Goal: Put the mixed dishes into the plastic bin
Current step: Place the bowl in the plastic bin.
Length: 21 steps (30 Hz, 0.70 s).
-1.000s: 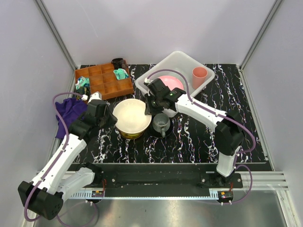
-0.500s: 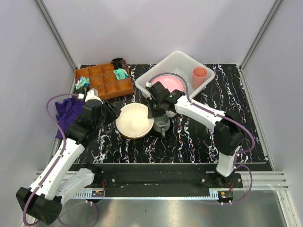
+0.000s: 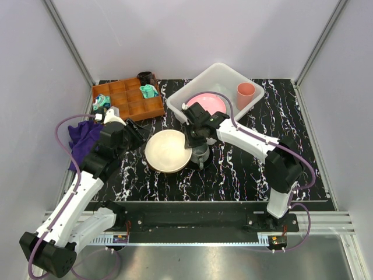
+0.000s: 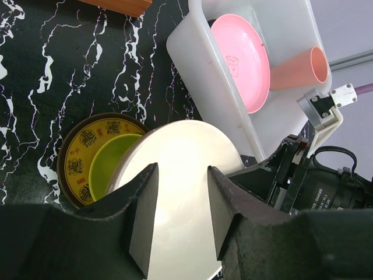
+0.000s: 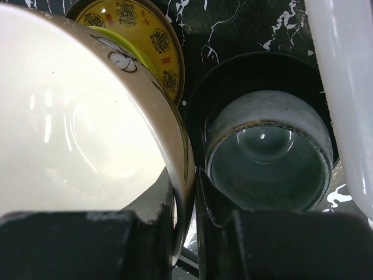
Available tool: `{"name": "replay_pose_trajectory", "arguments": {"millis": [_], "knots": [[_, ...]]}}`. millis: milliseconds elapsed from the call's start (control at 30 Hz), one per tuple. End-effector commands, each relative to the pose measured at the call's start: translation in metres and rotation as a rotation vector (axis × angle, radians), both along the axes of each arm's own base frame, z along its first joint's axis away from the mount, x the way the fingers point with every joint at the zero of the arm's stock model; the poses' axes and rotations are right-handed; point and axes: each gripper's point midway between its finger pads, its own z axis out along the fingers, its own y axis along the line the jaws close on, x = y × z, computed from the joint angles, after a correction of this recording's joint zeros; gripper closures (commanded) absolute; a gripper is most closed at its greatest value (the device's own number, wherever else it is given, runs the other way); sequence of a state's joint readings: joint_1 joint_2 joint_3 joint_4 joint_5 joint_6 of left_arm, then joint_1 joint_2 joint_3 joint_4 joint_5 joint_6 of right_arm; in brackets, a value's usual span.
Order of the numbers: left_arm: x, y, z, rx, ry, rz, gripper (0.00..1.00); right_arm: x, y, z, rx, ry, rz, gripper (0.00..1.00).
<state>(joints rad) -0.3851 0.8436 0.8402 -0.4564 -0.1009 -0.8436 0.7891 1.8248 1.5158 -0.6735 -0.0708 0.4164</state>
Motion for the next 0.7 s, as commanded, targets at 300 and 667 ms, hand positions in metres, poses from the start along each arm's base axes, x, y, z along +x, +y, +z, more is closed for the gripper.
{"name": "replay_pose_trajectory", "arguments": {"millis": [300, 667], "knots": [[-0.001, -0.005, 0.035, -0.046, -0.103, -0.026, 0.4, 0.043, -0.011, 0.156, 0.388, -0.228, -0.072, 1.0], [-0.006, -0.006, 0.043, -0.033, -0.15, -0.062, 0.31, 0.092, -0.08, 0.185, 0.328, -0.331, -0.223, 1.0]]}}
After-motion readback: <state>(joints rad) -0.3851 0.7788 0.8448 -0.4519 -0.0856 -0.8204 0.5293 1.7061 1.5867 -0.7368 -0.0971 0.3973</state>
